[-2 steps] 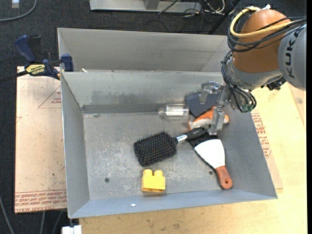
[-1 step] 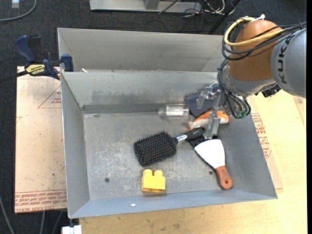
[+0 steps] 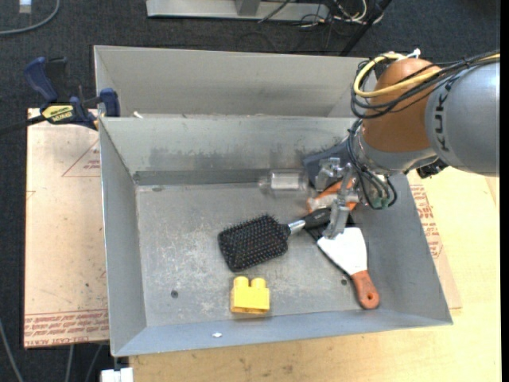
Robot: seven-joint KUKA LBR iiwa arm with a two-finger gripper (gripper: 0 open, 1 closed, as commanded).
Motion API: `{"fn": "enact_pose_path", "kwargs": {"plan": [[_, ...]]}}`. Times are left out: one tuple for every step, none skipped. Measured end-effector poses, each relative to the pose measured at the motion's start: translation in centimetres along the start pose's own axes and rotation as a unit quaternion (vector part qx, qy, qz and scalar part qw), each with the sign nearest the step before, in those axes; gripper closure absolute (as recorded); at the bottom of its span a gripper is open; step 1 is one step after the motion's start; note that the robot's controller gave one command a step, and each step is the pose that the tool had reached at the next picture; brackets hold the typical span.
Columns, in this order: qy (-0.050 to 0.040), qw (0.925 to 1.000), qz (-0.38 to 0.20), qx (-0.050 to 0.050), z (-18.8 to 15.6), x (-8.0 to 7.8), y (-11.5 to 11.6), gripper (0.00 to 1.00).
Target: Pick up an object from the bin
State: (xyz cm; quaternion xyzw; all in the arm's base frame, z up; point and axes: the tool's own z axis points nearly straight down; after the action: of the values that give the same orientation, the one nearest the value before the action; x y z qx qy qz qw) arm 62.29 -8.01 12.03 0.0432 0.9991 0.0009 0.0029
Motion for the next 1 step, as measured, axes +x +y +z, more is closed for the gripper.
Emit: {"fn": "enact_pose_path", "kwargs": {"plan": [[-0.0028,0.9989,0.047,0.000,3.89,-1.34,-1.27,0.00]]}}
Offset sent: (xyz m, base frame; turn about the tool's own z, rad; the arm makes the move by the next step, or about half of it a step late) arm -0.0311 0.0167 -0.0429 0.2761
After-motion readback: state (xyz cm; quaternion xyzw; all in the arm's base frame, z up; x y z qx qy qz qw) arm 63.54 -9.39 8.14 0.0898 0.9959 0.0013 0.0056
